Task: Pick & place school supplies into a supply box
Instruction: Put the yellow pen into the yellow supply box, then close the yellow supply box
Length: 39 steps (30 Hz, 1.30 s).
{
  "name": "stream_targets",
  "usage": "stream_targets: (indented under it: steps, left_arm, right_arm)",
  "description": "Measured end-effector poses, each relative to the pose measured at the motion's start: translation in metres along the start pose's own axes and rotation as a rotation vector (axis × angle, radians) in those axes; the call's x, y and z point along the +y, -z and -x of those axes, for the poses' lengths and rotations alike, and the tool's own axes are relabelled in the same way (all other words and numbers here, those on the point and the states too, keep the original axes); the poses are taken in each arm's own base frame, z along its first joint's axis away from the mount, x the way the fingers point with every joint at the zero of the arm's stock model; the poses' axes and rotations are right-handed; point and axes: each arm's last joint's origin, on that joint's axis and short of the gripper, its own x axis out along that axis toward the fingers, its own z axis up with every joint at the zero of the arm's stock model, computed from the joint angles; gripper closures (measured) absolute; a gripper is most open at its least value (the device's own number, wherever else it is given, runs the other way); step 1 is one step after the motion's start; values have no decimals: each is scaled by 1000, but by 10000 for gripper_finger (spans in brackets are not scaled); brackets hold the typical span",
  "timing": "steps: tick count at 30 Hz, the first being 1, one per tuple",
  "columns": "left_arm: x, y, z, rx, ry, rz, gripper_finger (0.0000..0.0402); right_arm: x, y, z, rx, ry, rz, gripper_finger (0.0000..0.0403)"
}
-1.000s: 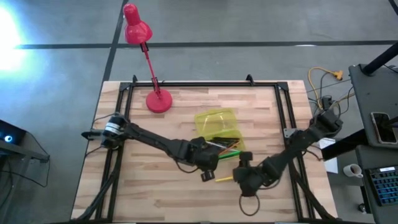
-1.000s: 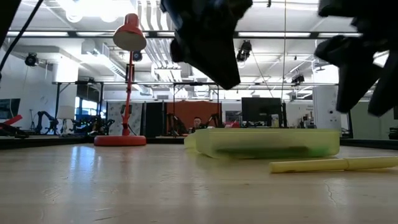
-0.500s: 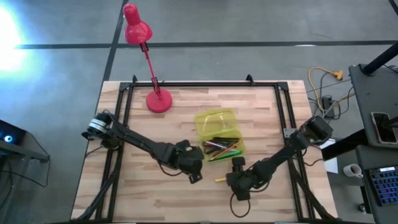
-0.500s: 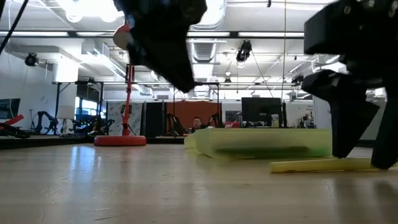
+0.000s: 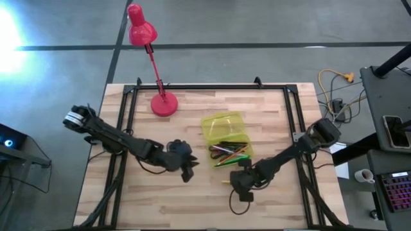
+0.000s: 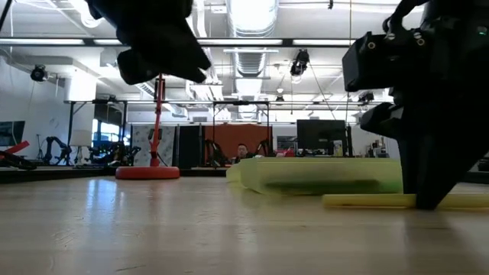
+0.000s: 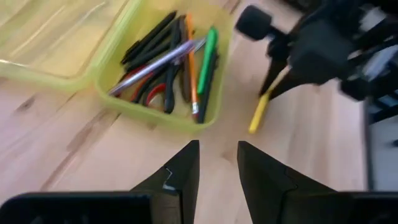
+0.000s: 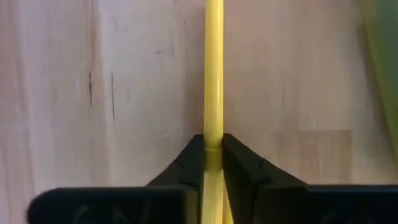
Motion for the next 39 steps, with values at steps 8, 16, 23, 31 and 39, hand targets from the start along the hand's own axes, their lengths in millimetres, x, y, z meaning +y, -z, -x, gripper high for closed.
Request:
stream_targets:
  steps: [8, 16, 23, 31, 39]
  left_arm:
    - [15, 12, 11, -59, 62, 55, 309]
    - [17, 8, 7, -96, 18, 65, 309]
    - [38, -6, -1, -140, -54, 322, 309]
    - [71, -24, -12, -138, -111, 425, 309]
    - [116, -25, -20, -98, -237, 482, 309]
  right_arm:
    - [-13, -10, 74, -130, 74, -79, 381]
    - [-63, -24, 105, -152, 221, 9, 362]
    - [-92, -44, 74, -53, 202, -43, 296]
    - [-77, -50, 99, -119, 277, -74, 233]
    - [-55, -39, 105, -173, 204, -220, 242]
